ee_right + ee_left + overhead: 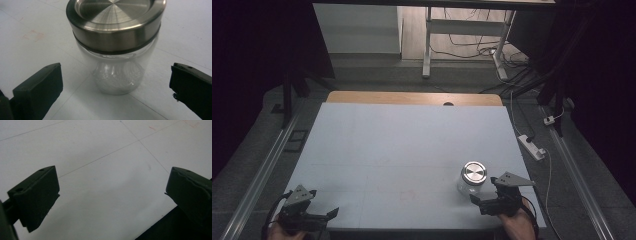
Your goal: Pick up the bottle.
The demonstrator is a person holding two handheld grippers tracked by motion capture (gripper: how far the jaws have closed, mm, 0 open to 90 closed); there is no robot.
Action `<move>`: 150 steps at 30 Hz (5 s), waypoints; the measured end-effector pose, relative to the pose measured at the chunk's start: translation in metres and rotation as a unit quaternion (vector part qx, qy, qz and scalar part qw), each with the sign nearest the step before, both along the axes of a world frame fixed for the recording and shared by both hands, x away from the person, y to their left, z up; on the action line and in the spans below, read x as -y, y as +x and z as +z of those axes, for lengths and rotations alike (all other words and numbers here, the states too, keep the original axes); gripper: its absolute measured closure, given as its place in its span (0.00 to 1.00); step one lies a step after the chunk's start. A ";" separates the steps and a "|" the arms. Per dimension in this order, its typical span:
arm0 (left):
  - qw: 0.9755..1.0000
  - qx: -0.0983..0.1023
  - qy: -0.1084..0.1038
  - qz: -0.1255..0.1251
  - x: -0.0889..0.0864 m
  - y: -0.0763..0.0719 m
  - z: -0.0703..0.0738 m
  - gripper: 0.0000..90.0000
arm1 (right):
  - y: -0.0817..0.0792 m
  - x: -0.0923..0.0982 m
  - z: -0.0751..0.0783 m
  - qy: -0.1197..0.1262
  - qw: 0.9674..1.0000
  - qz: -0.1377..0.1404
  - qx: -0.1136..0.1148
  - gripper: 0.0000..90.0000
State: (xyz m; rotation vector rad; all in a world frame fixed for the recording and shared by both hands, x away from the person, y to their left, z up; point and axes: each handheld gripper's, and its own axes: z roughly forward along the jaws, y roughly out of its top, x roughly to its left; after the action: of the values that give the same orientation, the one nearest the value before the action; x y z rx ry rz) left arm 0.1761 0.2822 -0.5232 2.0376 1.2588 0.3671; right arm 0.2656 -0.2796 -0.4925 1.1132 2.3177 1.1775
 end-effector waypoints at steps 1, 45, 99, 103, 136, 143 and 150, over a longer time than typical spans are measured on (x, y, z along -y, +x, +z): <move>1.000 0.000 0.000 0.000 0.000 0.000 0.000 0.00 | 0.001 -0.001 -0.001 -0.002 1.000 0.002 -0.002 0.00; 1.000 -0.008 0.002 -0.010 0.001 0.002 -0.001 0.00 | 0.036 -0.026 -0.014 -0.023 1.000 0.014 -0.007 0.03; 1.000 -0.012 0.001 -0.013 0.001 0.003 -0.001 0.00 | 0.038 -0.054 0.013 -0.022 0.997 0.057 0.042 0.16; 1.000 -0.012 0.000 -0.014 0.001 0.003 -0.001 0.00 | 0.040 -0.062 0.015 -0.021 0.997 0.066 0.045 0.16; 1.000 -0.011 -0.002 -0.016 0.001 0.003 -0.001 0.00 | 0.060 -0.137 0.018 -0.020 0.990 0.131 0.050 0.16; 1.000 -0.012 -0.003 -0.017 0.001 0.003 -0.001 0.00 | 0.062 -0.147 0.016 -0.025 0.989 0.138 0.050 0.16; 1.000 -0.012 -0.003 -0.017 0.001 0.003 -0.001 0.00 | 0.065 -0.155 0.016 -0.024 0.988 0.143 0.051 0.16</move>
State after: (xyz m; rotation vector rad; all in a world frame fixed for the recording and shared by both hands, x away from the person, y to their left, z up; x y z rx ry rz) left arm 0.1793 0.2816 -0.5244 2.0621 1.2365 0.3236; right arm 0.3310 -0.1244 -0.4764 0.7006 2.4684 1.2364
